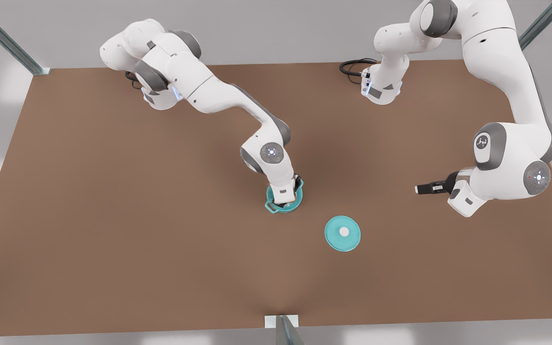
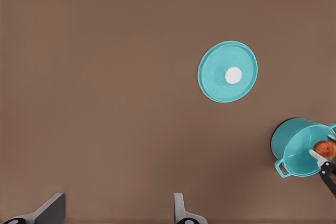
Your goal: Open the pot lid and put the potato into the pot
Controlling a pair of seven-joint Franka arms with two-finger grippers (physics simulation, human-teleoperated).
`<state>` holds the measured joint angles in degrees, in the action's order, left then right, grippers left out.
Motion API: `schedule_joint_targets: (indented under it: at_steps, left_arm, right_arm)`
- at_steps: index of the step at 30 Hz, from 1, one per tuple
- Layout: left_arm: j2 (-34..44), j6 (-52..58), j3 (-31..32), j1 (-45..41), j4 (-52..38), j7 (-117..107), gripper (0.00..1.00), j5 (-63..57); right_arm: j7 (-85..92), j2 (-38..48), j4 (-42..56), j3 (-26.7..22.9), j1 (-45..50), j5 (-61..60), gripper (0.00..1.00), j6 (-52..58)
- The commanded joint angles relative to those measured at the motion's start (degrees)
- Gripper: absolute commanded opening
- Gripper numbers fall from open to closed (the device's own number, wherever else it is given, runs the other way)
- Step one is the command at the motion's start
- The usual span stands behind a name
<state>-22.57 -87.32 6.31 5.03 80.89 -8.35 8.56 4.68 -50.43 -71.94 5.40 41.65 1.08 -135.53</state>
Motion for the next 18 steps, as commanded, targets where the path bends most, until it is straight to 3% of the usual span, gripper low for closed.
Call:
schedule_joint_targets:
  at_steps: [1, 2, 3, 7, 8, 9, 12, 13, 14, 15, 16, 18]
  left_arm:
    - [0.07, 0.04, 0.02, -0.02, -0.03, -0.08, 1.00, -0.04]
    - [0.07, 0.04, 0.02, -0.02, -0.03, -0.08, 1.00, -0.04]
    - [0.07, 0.04, 0.02, -0.02, -0.03, -0.08, 1.00, -0.04]
    - [0.07, 0.04, 0.02, -0.02, -0.03, -0.17, 1.00, -0.04]
    - [0.07, 0.04, 0.02, -0.02, -0.03, -0.17, 1.00, -0.04]
    - [0.07, 0.04, 0.02, -0.02, -0.03, -0.26, 1.00, -0.04]
    - [-0.02, -0.05, 0.02, -0.20, -0.64, -0.61, 1.00, -0.04]
    - [-0.02, -0.22, 0.10, -0.20, -0.90, -0.61, 1.00, -0.04]
    - [0.16, -0.31, 0.02, -0.20, -1.25, -0.26, 1.00, 0.14]
    - [0.16, -0.66, 0.02, -0.11, -3.54, 0.62, 1.00, -0.12]
    - [0.07, -1.19, 0.02, 0.07, -4.24, 1.23, 1.00, -0.56]
    - [-0.02, -1.45, 0.19, -0.20, -7.93, 3.43, 1.00, -2.67]
  right_arm:
    - [-5.29, -0.37, 0.48, -0.13, 0.18, 0.94, 0.45, -1.58]
    - [-5.21, -0.37, 0.48, -0.13, 0.18, 0.94, 0.61, -1.67]
    - [-5.29, -0.37, 0.48, -0.13, 0.18, 0.86, 1.00, -2.90]
    - [-5.65, 0.60, 0.48, -1.18, 0.09, 0.59, 1.00, -1.50]
    - [-5.56, 4.99, 0.48, -3.37, -2.10, 0.51, 1.00, 6.22]
    - [-5.47, 9.82, 0.57, -5.31, -7.19, 0.77, 1.00, 15.89]
    - [3.93, 19.85, 0.75, -5.05, -29.07, 0.86, 1.00, 30.40]
    - [4.90, 19.94, 0.75, -4.61, -36.46, 0.86, 1.00, 30.67]
    - [4.11, 20.20, 0.83, -5.48, -38.14, 2.88, 1.00, 30.76]
    - [7.62, 26.96, -6.62, -5.49, -43.41, 2.09, 1.00, 29.27]
    - [8.50, 29.69, -14.37, -5.67, -46.66, 1.04, 1.00, 21.19]
    - [8.50, 29.43, -12.18, -5.58, -47.37, 0.07, 1.00, 24.17]
